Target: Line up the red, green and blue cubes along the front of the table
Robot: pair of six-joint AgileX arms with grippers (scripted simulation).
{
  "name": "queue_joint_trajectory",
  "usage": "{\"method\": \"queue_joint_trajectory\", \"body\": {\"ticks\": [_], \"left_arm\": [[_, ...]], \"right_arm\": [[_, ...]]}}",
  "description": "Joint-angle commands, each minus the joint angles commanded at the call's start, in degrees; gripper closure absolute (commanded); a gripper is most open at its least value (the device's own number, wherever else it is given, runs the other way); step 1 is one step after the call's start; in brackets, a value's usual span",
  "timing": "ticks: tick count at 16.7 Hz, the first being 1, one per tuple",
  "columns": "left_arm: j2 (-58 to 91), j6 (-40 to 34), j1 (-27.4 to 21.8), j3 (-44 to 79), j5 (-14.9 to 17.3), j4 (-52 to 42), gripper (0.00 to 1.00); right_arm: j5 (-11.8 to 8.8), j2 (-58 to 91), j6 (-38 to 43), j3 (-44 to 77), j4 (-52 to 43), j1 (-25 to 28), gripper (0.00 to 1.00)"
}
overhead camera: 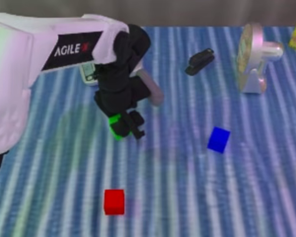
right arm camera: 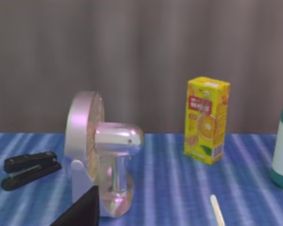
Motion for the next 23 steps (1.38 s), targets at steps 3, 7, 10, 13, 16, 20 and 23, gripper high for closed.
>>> {"method": "queue_joint_trajectory", "body": {"ticks": [3, 7, 10, 13, 16, 20, 23], "left_arm": [[-2.2, -0.3, 0.7, 3.5, 0.0, -6.6, 1.0], [-3.5, -0.4, 1.0, 4.8, 0.0, -8.5, 1.0], [-4.1, -0.1, -0.2, 3.8, -0.1, -8.1, 1.0], [-8.3, 1.4, -5.8, -1.3, -0.2, -6.8, 1.0], [-14.0, 3.1, -14.1, -9.0, -0.2, -5.3, 1.0], [-20.2, 4.9, -22.3, -17.0, -0.3, -3.5, 1.0], [-20.9, 5.1, -23.0, -17.7, -0.3, -3.3, 1.0]], "right_arm": [[0.0, 0.0, 0.0, 0.0, 0.0, 0.0, 0.0], [0.0, 0.0, 0.0, 0.0, 0.0, 0.0, 0.0], [0.0, 0.0, 0.0, 0.0, 0.0, 0.0, 0.0], [0.0, 0.0, 0.0, 0.0, 0.0, 0.0, 0.0], [0.0, 0.0, 0.0, 0.0, 0.0, 0.0, 0.0], [0.0, 0.0, 0.0, 0.0, 0.0, 0.0, 0.0], [0.0, 0.0, 0.0, 0.0, 0.0, 0.0, 0.0]]}}
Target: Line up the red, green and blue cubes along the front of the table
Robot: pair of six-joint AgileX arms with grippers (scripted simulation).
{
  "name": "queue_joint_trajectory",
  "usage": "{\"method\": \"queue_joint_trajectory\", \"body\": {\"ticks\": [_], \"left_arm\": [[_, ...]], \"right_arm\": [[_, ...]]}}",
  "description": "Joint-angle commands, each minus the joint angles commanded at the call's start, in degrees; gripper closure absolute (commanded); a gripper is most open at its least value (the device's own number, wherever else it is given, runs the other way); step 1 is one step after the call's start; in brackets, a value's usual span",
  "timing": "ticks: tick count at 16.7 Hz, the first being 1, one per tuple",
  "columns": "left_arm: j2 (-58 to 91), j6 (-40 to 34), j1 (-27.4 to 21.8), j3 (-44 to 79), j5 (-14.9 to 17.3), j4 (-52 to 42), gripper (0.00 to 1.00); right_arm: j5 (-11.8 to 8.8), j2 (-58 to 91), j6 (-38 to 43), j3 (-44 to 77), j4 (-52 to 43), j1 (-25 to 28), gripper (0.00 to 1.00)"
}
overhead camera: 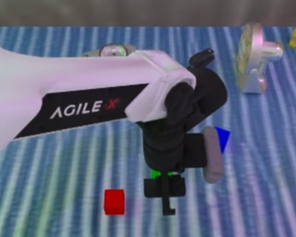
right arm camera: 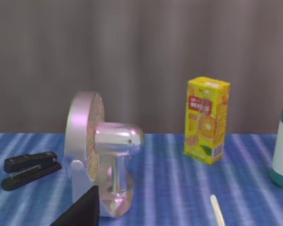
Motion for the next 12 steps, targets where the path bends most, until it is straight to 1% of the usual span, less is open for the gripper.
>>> {"method": "queue_joint_trajectory", "body": {"ticks": [4, 10, 12], "left_arm": [[0.6, 0.1, 0.1, -0.4, 0.0, 0.9, 1.0], [5.4, 0.1, 0.0, -6.6, 0.1, 12.0, 1.0], [6.3, 0.1, 0.0, -7.7, 0.1, 14.0, 1.0]], "right_arm": [[0.0, 0.0, 0.0, 0.0, 0.0, 0.0, 0.0], [0.0, 0.0, 0.0, 0.0, 0.0, 0.0, 0.0], [0.0, 0.0, 0.0, 0.0, 0.0, 0.0, 0.0]]}}
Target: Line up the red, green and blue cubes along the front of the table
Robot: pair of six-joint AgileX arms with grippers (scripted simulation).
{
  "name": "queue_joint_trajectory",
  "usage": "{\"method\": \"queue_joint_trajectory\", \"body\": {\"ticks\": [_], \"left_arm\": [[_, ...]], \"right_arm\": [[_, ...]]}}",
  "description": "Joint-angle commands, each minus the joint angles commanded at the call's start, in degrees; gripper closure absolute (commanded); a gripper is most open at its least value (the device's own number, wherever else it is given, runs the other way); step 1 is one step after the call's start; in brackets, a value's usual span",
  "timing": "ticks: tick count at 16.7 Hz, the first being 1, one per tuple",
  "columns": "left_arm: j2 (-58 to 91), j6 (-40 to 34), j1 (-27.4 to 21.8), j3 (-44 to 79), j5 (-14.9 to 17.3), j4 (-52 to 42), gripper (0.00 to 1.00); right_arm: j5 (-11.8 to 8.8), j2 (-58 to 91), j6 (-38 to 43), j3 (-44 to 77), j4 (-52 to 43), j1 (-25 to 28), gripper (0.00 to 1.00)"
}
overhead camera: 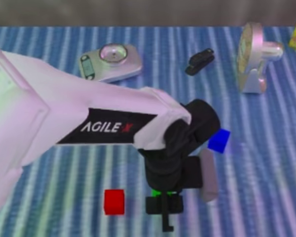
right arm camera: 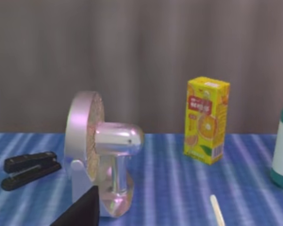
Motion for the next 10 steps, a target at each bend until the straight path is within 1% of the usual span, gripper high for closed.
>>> {"method": "queue_joint_trajectory", "body": {"ticks": [4, 10], "left_arm": [[0.1, 0.0, 0.0, -0.1, 0.0, 0.1, 1.0], [0.1, 0.0, 0.0, -0.1, 0.0, 0.1, 0.55]], "right_arm": [[0.0, 0.0, 0.0, 0.0, 0.0, 0.0, 0.0], [0.0, 0.0, 0.0, 0.0, 0.0, 0.0, 0.0]]}}
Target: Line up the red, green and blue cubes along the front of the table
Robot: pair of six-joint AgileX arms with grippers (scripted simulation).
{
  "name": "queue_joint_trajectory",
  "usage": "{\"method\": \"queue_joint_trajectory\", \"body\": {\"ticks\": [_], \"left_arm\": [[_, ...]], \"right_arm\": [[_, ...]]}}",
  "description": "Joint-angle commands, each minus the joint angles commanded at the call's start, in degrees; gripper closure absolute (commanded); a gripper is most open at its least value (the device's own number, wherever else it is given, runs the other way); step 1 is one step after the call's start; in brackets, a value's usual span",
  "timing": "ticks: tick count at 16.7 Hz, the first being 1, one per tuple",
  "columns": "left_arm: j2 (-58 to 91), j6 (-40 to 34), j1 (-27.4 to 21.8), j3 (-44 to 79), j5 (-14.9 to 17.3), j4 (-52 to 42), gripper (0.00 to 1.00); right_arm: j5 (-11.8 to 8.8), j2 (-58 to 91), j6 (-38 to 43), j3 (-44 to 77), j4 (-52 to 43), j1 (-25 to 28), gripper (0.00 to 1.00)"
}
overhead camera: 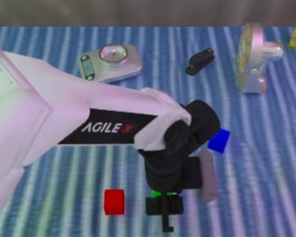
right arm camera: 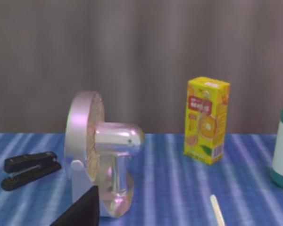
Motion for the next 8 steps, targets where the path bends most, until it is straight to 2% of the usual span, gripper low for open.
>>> {"method": "queue_joint_trajectory", "body": {"ticks": [7, 8], "left_arm": [[0.0, 0.0, 0.0, 0.0, 0.0, 0.0, 0.02], [0.0, 0.0, 0.0, 0.0, 0.0, 0.0, 0.0]], "right_arm": [[0.0, 0.0, 0.0, 0.0, 0.0, 0.0, 0.0], [0.0, 0.0, 0.0, 0.0, 0.0, 0.0, 0.0]]}}
